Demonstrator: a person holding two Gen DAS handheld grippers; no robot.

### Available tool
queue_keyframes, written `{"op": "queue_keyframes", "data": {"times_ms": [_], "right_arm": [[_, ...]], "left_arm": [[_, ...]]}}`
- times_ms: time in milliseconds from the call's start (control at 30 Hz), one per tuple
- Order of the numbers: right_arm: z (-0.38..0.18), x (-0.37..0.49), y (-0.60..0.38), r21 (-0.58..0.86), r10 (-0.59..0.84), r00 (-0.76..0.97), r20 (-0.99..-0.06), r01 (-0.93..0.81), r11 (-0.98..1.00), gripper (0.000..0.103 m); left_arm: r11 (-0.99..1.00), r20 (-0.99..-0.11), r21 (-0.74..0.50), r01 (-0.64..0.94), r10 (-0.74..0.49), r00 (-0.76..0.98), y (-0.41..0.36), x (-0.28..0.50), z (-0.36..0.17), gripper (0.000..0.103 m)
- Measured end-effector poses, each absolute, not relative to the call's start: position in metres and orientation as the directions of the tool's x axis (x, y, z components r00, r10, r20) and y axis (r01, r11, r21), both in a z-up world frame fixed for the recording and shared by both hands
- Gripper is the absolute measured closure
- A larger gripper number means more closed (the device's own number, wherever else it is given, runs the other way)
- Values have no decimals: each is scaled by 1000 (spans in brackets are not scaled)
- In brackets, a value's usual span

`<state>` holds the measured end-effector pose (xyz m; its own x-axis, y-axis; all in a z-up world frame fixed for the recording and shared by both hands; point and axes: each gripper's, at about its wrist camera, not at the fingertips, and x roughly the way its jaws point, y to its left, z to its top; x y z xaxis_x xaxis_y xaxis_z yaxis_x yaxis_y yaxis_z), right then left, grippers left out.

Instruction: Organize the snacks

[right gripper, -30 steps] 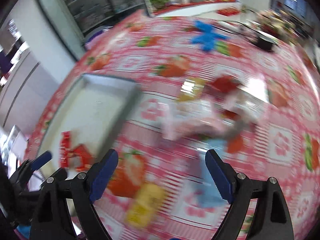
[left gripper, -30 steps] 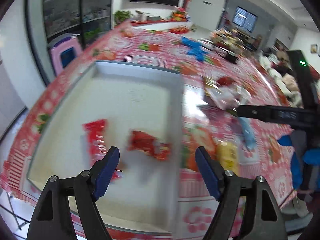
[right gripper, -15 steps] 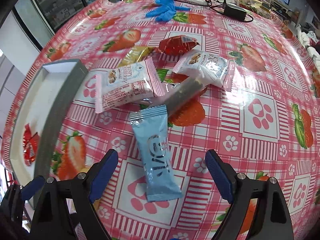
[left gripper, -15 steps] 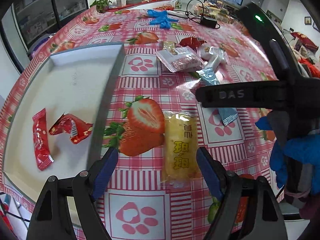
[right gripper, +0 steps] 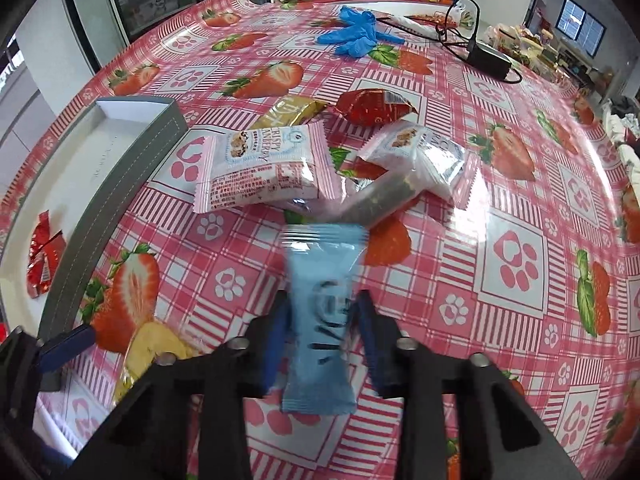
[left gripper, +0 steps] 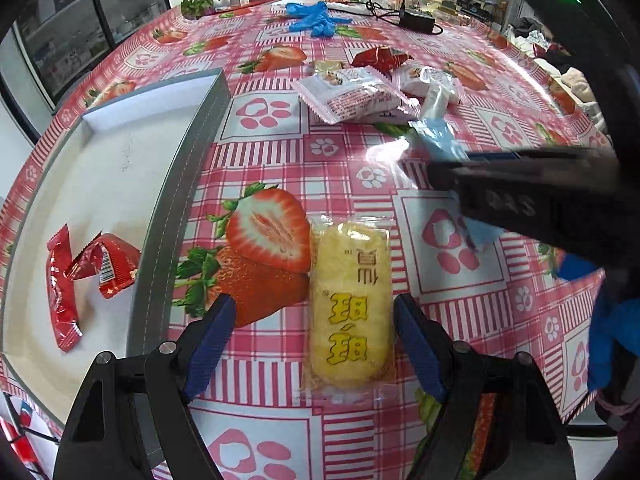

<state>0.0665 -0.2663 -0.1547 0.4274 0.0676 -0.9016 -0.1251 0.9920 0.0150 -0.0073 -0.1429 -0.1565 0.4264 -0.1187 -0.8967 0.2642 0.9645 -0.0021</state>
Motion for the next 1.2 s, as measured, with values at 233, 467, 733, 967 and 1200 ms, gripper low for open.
{"op": "queue_keyframes", "data": {"times_ms": [233, 467, 733, 967, 1200], "right_arm": [[-153, 20, -325, 10, 20, 437, -899, -26, 1000, 72], [-152, -15, -387, 60, 8, 456, -890, 99, 993, 53], [-164, -9, -384, 12, -48, 499, -865, 116, 993, 3], [-166, -20, -380, -1, -56, 577, -815, 94, 996, 0], [-167, -20, -379, 0, -56, 580, -812, 96, 995, 0]], "left_arm": [[961, -880, -1, 275, -131, 456, -156, -5, -159, 16], [959, -851, -2, 282, -150, 503, -173, 2, -166, 0], [955, -806, -8, 295, -181, 564, -172, -1, -169, 0], [957, -801, -9, 291, -182, 571, -172, -1, -169, 0], [957, -801, -9, 291, -182, 571, -172, -1, -169, 0]]}}
